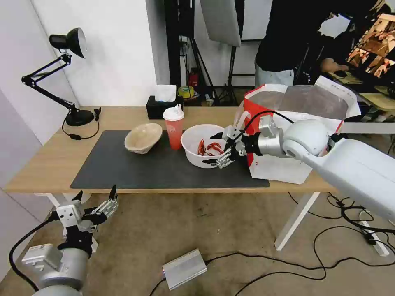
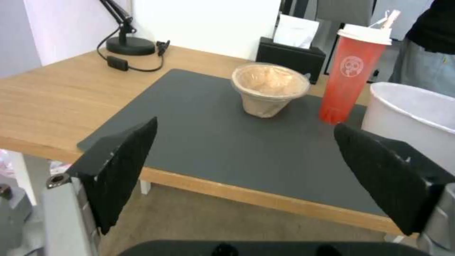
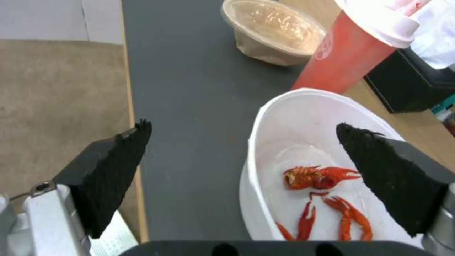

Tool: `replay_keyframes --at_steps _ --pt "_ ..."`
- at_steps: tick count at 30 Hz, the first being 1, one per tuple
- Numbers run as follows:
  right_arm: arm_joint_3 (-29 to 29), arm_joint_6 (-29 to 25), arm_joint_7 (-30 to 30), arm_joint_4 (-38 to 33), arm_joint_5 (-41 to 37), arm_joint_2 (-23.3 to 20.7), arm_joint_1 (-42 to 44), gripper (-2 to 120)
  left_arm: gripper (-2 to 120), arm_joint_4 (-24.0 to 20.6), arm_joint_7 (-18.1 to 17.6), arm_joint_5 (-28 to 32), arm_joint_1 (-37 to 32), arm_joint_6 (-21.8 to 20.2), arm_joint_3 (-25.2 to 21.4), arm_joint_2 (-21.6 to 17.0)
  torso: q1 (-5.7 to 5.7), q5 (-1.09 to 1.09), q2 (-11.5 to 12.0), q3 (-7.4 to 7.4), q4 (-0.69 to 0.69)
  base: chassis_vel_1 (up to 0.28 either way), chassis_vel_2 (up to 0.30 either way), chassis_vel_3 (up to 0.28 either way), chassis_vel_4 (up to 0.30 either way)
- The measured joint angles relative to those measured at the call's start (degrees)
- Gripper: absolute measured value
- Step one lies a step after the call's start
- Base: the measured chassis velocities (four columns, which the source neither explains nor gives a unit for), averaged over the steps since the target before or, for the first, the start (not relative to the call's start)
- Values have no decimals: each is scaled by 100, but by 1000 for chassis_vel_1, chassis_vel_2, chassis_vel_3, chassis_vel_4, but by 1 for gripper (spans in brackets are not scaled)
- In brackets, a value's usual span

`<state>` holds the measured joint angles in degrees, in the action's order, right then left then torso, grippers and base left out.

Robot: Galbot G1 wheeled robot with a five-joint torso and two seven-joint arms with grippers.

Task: Pick up the trash from the table and place it into the takeout bag.

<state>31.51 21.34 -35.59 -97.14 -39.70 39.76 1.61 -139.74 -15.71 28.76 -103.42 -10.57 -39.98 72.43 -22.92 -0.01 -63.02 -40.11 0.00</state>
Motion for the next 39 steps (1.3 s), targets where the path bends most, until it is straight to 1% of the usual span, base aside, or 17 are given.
replay_keyframes --at_steps 9,24,39 --pt "183 -121 -142 284 181 183 -65 100 100 72 -8 -70 7 5 138 46 0 0 0 0 0 0 0 0 0" --pt "399 -242 -441 974 494 592 -242 100 100 162 -33 -91 49 42 150 91 0 0 0 0 0 0 0 0 0" --pt "517 -253 -490 1278 603 850 -342 100 100 198 -34 -109 94 45 200 137 0 1 0 0 0 0 0 0 0"
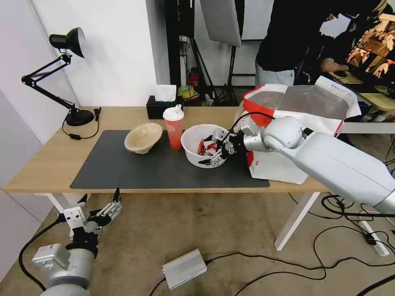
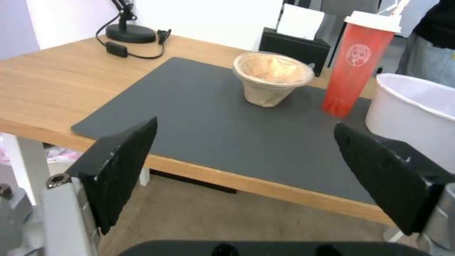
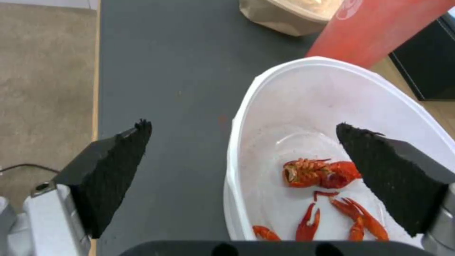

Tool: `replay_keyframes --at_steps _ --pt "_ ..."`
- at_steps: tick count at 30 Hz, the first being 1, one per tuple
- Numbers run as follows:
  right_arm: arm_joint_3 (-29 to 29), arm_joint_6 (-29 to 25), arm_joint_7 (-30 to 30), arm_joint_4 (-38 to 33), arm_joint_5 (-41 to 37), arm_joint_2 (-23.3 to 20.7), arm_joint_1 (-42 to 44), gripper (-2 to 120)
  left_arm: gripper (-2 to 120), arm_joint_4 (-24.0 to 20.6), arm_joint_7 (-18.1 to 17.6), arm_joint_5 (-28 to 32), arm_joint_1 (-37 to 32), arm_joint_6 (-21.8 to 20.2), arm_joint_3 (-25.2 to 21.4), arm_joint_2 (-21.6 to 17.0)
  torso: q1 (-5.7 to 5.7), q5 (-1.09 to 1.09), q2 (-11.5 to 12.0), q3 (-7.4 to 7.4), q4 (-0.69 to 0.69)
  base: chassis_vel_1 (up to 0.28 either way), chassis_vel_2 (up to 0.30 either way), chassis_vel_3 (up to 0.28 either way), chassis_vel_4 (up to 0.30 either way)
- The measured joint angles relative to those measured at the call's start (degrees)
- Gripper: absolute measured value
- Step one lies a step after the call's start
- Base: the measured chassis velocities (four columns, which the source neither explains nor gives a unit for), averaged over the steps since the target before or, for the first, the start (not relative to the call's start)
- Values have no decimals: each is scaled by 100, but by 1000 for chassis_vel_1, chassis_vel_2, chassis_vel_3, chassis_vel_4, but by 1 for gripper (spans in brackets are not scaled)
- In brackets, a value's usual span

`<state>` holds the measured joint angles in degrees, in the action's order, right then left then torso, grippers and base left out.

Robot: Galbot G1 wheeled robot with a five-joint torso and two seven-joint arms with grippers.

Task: Pick up the trash from the table and place it into the takeout bag.

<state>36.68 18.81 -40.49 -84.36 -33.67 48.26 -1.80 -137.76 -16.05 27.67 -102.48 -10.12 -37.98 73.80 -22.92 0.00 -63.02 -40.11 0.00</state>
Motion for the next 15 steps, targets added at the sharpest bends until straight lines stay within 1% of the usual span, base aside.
replay_keyframes --at_steps 15 --pt "0 34 14 258 47 196 111 100 100 -11 -5 -55 -41 15 31 19 0 0 0 0 0 0 0 0 0"
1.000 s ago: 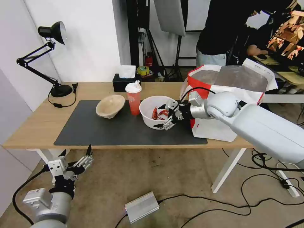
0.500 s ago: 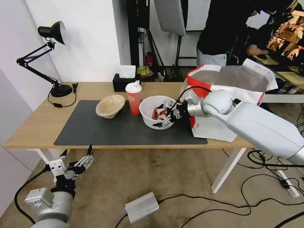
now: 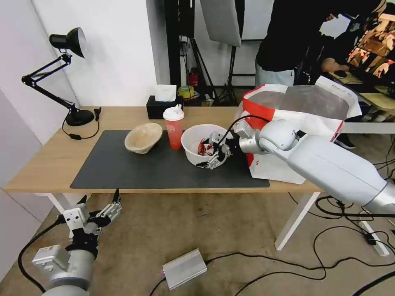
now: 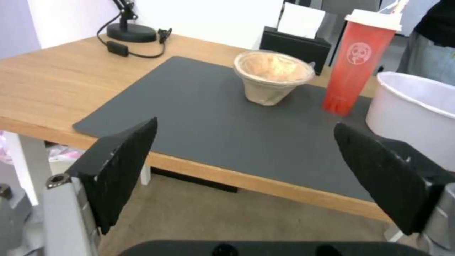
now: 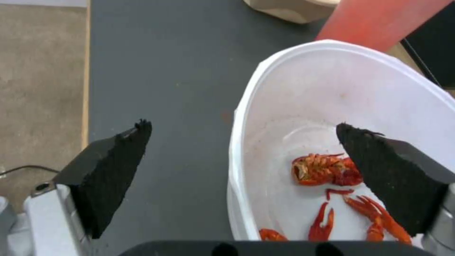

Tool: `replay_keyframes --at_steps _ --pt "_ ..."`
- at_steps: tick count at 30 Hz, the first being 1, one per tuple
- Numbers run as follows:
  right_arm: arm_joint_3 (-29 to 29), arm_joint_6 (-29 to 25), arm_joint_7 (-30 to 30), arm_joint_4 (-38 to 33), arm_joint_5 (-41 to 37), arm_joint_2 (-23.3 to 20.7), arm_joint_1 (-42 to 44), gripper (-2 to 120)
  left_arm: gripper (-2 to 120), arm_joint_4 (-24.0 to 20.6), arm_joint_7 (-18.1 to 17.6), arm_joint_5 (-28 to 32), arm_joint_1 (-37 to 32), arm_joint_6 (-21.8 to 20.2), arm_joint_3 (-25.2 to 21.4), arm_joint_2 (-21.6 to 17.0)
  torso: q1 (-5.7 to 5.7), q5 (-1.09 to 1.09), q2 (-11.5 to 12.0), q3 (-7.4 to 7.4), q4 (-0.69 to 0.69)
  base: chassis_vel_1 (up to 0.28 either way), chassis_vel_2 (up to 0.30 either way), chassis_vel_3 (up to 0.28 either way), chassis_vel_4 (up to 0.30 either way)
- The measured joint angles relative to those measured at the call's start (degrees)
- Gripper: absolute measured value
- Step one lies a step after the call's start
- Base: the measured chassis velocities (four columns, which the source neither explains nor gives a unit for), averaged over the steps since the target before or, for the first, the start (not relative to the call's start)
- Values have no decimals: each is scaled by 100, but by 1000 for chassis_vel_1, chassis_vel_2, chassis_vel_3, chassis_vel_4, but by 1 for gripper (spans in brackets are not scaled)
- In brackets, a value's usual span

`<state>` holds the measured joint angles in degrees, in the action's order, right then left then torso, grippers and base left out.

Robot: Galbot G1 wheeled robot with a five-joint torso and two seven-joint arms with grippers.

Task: Pick up the trash from the table and place it into the takeout bag.

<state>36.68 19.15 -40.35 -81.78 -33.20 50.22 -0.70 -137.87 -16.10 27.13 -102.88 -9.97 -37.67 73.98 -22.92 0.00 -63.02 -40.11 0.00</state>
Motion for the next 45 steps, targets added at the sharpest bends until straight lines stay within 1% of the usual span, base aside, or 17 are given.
replay_keyframes --at_steps 20,32,33,34,35,36,38,39,40,41,42,43,45 --pt "65 49 12 382 13 312 11 100 100 41 -3 -62 3 17 60 5 0 0 0 0 0 0 0 0 0" --pt "68 47 22 457 21 341 45 99 100 37 -6 -66 -3 20 62 5 0 0 0 0 0 0 0 0 0" --pt "77 46 27 457 21 343 45 94 100 33 -7 -67 -6 21 68 7 0 0 0 0 0 0 0 0 0" --pt "77 46 27 457 21 343 45 94 100 33 -7 -67 -6 21 68 7 0 0 0 0 0 0 0 0 0" --pt "89 46 32 459 21 345 45 88 100 29 -8 -68 -7 23 74 9 0 0 0 0 0 0 0 0 0" --pt "94 46 32 460 21 345 45 87 100 27 -8 -69 -7 23 76 9 0 0 0 0 0 0 0 0 0" --pt "124 45 38 462 23 346 59 76 100 6 -10 -70 -11 29 78 13 0 0 0 0 0 0 0 0 0" --pt "124 45 38 462 23 346 59 76 100 6 -10 -70 -11 29 78 13 0 0 0 0 0 0 0 0 0" --pt "129 45 42 466 25 349 64 72 100 1 -12 -70 -16 31 78 14 0 0 0 0 0 0 0 0 0" --pt "145 46 44 479 30 357 66 66 100 -6 -17 -70 -26 36 76 14 0 0 0 0 0 0 0 0 0" --pt "154 45 44 484 33 361 66 63 100 -13 -20 -70 -29 39 75 14 0 0 0 0 0 0 0 0 0" --pt "154 45 44 484 33 361 66 63 100 -13 -20 -70 -29 39 75 14 0 0 0 0 0 0 0 0 0" --pt "161 46 43 499 35 379 66 51 100 -31 -24 -70 -31 44 72 14 0 0 0 0 0 0 0 0 0"
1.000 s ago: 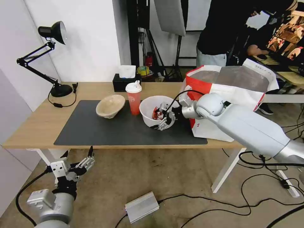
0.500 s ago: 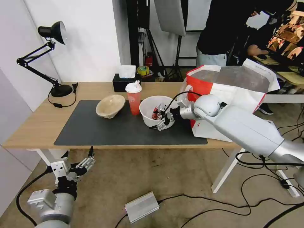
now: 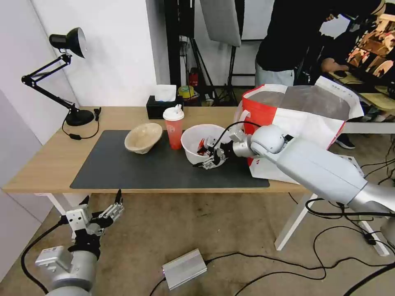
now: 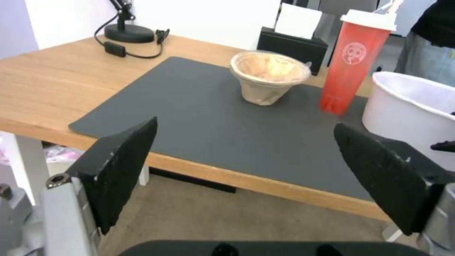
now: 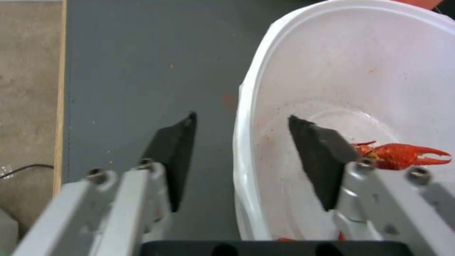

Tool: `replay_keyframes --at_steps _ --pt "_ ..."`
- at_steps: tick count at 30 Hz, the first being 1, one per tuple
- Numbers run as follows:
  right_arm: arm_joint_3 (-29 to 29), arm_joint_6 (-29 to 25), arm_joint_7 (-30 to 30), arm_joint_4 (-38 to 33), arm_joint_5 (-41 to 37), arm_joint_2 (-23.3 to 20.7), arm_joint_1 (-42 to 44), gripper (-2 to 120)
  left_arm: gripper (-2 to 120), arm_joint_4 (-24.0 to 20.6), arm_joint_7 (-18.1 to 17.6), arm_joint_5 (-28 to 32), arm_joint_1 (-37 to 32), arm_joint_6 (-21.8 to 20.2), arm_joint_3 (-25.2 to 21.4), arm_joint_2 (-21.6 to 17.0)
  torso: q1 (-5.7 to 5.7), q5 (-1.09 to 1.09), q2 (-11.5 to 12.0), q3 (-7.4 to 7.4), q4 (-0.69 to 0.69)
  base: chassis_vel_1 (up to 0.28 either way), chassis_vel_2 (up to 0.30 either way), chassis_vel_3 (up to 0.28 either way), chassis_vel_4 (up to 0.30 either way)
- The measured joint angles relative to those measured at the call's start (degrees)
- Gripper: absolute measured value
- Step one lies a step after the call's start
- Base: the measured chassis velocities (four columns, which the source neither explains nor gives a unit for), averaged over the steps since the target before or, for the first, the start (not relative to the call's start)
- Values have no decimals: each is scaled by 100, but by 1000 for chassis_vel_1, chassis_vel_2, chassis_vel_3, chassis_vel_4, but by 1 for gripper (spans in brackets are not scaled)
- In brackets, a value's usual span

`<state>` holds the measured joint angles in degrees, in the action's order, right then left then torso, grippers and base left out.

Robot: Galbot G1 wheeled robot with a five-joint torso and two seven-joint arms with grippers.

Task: Pick up the trash from the table and place it into the takeout bag.

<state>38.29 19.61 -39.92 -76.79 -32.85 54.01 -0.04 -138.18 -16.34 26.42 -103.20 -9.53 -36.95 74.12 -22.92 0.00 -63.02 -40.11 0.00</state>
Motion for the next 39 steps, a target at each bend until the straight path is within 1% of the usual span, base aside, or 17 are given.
replay_keyframes --at_steps 1,2,3,4,5,8,9,12,13,14,15,29,37,39 --pt "0 0 0 0 0 0 0 51 100 0 0 0 0 0 0 0 0 0 0 0 0 0 0 0 0" --pt "3 0 -2 10 0 8 -3 46 100 -6 -2 0 0 1 0 0 0 0 0 0 0 0 0 0 0" --pt "6 0 -2 15 0 14 -6 44 100 -7 -4 0 0 2 0 -2 0 0 0 0 0 0 0 0 0" --pt "15 0 -4 24 1 26 -12 36 100 -9 -8 0 3 2 0 -3 0 0 0 0 0 0 0 0 0" --pt "15 0 -4 24 1 26 -12 36 100 -9 -8 0 3 2 0 -3 0 0 0 0 0 0 0 0 0" --pt "20 1 -4 35 -6 64 -13 21 100 -9 -14 2 8 11 9 -12 0 0 0 0 0 0 0 0 0" --pt "20 1 -4 35 -6 64 -13 21 100 -9 -14 2 8 11 9 -12 0 0 0 0 0 0 0 0 0" --pt "36 0 -2 42 -15 84 -6 7 100 -14 -26 12 13 17 7 -39 0 0 0 0 0 0 0 0 0" --pt "36 0 -2 42 -15 84 -6 7 100 -14 -26 12 13 17 7 -39 0 0 0 0 0 0 0 0 0" --pt "40 0 1 46 -18 91 -6 3 100 -15 -30 14 13 23 6 -45 0 0 0 0 0 0 0 0 0" --pt "42 0 1 47 -21 94 -5 0 100 -17 -35 15 13 29 6 -47 0 -1 0 0 0 0 0 0 0" --pt "58 -2 -1 25 -42 105 -6 0 100 -34 -65 21 31 52 27 -71 0 0 0 0 0 0 0 0 0" --pt "-15 10 8 -162 -103 -82 -39 0 100 -52 -73 22 8 56 16 -66 0 0 0 0 -1 0 0 0 0" --pt "-56 37 28 -317 -162 -238 -49 0 100 -56 -75 20 -1 58 17 -62 0 1 0 0 0 0 0 0 0"
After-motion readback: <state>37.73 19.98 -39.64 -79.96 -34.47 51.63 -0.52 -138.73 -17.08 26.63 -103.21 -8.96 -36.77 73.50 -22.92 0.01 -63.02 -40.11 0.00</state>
